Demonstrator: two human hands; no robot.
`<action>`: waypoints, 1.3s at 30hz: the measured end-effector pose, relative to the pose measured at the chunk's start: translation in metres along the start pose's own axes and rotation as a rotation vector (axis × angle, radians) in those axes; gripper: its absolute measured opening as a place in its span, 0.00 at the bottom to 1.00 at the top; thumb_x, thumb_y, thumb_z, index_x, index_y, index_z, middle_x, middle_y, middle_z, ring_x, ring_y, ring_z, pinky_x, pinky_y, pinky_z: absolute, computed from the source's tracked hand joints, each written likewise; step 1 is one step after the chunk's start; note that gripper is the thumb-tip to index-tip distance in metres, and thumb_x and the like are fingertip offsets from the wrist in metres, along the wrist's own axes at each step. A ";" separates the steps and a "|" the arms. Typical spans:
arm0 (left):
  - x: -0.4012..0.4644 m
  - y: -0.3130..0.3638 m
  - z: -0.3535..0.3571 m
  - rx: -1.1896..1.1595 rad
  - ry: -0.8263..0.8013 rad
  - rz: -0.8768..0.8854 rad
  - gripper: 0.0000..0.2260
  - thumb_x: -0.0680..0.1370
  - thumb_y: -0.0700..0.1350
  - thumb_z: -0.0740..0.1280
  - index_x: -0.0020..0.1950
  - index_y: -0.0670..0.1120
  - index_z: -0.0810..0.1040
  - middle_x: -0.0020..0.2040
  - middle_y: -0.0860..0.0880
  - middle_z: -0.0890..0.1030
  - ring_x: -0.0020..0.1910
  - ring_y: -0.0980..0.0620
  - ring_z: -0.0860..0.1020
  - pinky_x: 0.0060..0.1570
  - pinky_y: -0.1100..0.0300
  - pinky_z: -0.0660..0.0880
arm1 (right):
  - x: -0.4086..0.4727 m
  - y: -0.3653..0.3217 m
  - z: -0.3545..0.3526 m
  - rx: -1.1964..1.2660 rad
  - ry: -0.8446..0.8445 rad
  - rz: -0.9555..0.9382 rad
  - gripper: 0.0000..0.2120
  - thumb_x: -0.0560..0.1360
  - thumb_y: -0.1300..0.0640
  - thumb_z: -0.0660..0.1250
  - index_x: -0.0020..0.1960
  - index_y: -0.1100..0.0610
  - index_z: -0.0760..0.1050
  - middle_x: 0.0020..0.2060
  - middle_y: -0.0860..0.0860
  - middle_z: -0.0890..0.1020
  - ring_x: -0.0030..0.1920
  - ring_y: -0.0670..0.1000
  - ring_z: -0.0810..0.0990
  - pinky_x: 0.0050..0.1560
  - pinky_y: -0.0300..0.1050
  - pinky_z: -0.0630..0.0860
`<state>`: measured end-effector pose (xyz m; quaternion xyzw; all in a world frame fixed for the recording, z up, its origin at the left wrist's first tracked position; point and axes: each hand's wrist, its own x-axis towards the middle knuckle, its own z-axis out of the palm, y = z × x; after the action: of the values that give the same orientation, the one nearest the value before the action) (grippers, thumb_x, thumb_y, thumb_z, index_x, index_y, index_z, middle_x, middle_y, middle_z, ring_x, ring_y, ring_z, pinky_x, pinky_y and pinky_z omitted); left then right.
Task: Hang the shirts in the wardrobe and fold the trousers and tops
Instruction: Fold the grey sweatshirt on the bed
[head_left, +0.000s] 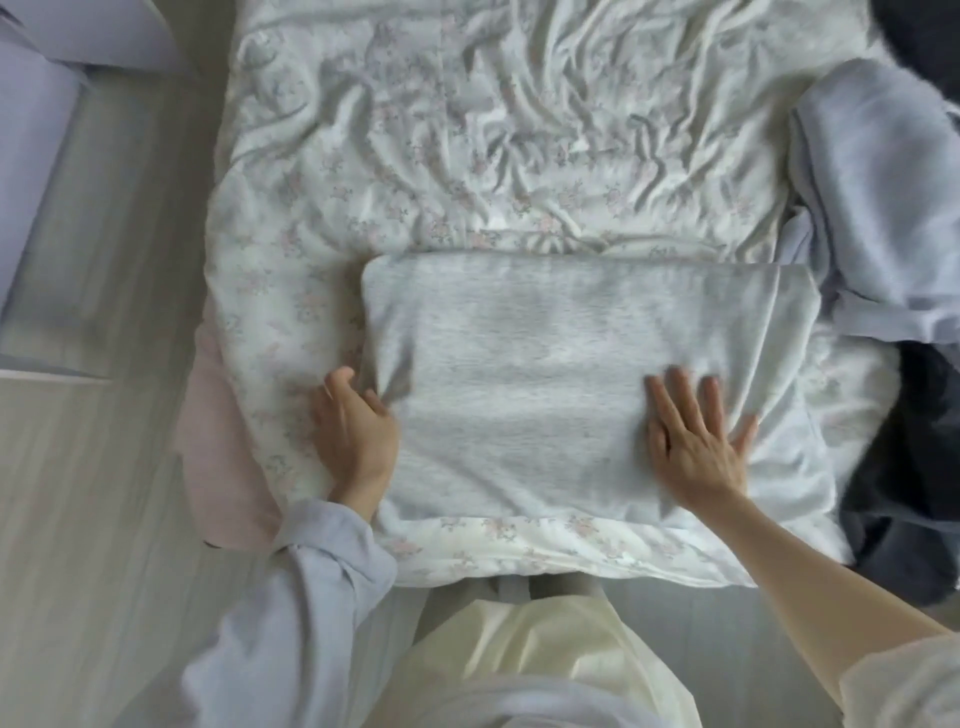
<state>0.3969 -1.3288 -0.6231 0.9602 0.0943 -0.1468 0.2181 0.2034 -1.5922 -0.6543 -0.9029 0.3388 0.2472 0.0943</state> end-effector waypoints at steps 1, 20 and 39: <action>-0.004 0.010 0.001 0.038 0.063 0.086 0.16 0.77 0.41 0.60 0.66 0.41 0.69 0.64 0.39 0.70 0.64 0.38 0.67 0.57 0.45 0.65 | -0.004 0.011 -0.001 0.032 -0.016 0.024 0.24 0.78 0.43 0.41 0.68 0.32 0.31 0.74 0.40 0.38 0.74 0.48 0.35 0.69 0.68 0.36; -0.141 0.183 0.166 0.398 -0.360 0.802 0.26 0.79 0.54 0.57 0.76 0.53 0.55 0.77 0.50 0.50 0.76 0.46 0.46 0.69 0.35 0.45 | -0.011 0.144 0.009 0.732 0.188 0.520 0.13 0.75 0.50 0.63 0.56 0.55 0.72 0.55 0.52 0.74 0.58 0.55 0.70 0.58 0.53 0.68; -0.133 0.358 0.243 0.424 -0.400 1.304 0.10 0.79 0.48 0.61 0.53 0.49 0.80 0.61 0.50 0.72 0.63 0.48 0.68 0.70 0.47 0.48 | -0.035 0.181 0.024 0.847 0.149 0.633 0.09 0.75 0.62 0.49 0.40 0.50 0.53 0.31 0.50 0.73 0.31 0.49 0.68 0.27 0.43 0.56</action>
<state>0.3011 -1.7706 -0.6491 0.7973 -0.5717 -0.1750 0.0830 0.0517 -1.7006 -0.6575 -0.6546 0.6704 0.0405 0.3469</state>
